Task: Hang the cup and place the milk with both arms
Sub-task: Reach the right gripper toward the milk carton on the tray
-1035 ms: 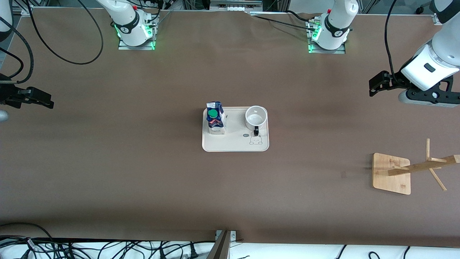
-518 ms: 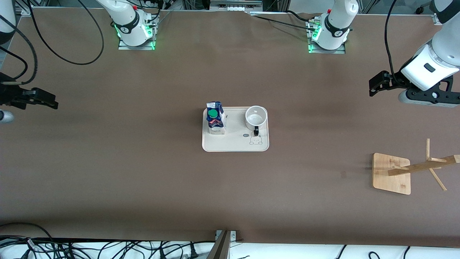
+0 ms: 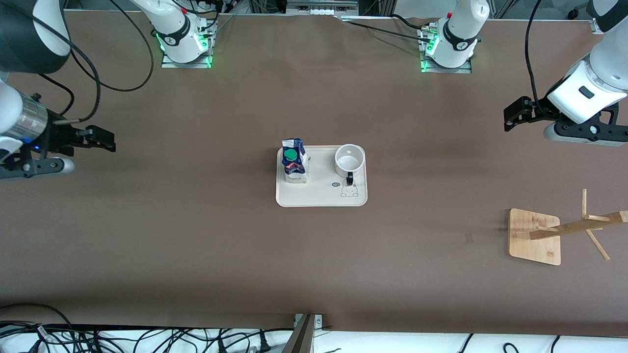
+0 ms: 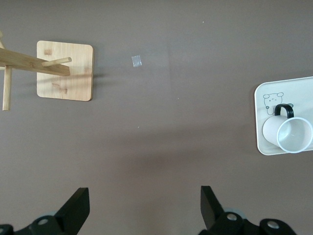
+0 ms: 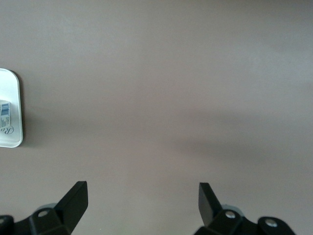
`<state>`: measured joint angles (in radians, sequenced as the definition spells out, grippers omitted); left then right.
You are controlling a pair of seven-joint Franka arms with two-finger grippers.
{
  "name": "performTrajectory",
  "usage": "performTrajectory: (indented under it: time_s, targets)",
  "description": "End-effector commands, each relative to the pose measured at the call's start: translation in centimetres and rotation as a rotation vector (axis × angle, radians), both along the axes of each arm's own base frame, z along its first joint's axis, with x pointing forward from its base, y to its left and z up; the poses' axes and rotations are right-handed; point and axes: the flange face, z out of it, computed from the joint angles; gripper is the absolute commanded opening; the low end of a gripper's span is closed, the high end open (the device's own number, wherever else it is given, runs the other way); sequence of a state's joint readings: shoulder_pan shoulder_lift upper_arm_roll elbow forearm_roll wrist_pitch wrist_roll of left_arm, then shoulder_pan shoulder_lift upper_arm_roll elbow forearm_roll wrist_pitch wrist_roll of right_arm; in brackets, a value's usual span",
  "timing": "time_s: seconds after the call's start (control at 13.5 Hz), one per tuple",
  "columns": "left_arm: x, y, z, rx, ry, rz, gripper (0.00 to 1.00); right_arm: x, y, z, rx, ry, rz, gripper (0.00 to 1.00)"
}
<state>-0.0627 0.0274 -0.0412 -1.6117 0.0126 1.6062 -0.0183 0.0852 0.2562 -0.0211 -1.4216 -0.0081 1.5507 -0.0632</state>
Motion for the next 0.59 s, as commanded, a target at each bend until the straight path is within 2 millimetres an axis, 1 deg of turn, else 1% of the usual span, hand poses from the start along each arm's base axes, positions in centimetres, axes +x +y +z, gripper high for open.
performTrajectory:
  time_s: [0.0, 0.15, 0.22, 0.37, 0.52]
  targets:
    - [0.4, 0.1, 0.5, 0.025, 0.003, 0.002, 1.00, 0.3, -0.3, -1.5, 0.024, 0.032, 0.006, 1.00]
    - [0.4, 0.3, 0.5, 0.026, 0.003, 0.005, 1.00, 0.2, -0.1, -2.3, 0.027, 0.058, 0.019, 1.00]
    - [0.4, 0.4, 0.5, 0.026, 0.003, 0.006, 1.00, 0.2, 0.5, -2.3, 0.041, 0.059, 0.015, 1.00]
    - [0.4, 0.4, 0.5, 0.026, 0.003, 0.006, 1.00, 0.2, 3.8, -2.8, 0.099, 0.069, 0.020, 1.00]
    - [0.4, 0.4, 0.5, 0.026, 0.003, 0.006, 1.00, 0.2, 5.6, -3.0, 0.087, 0.068, -0.047, 1.00]
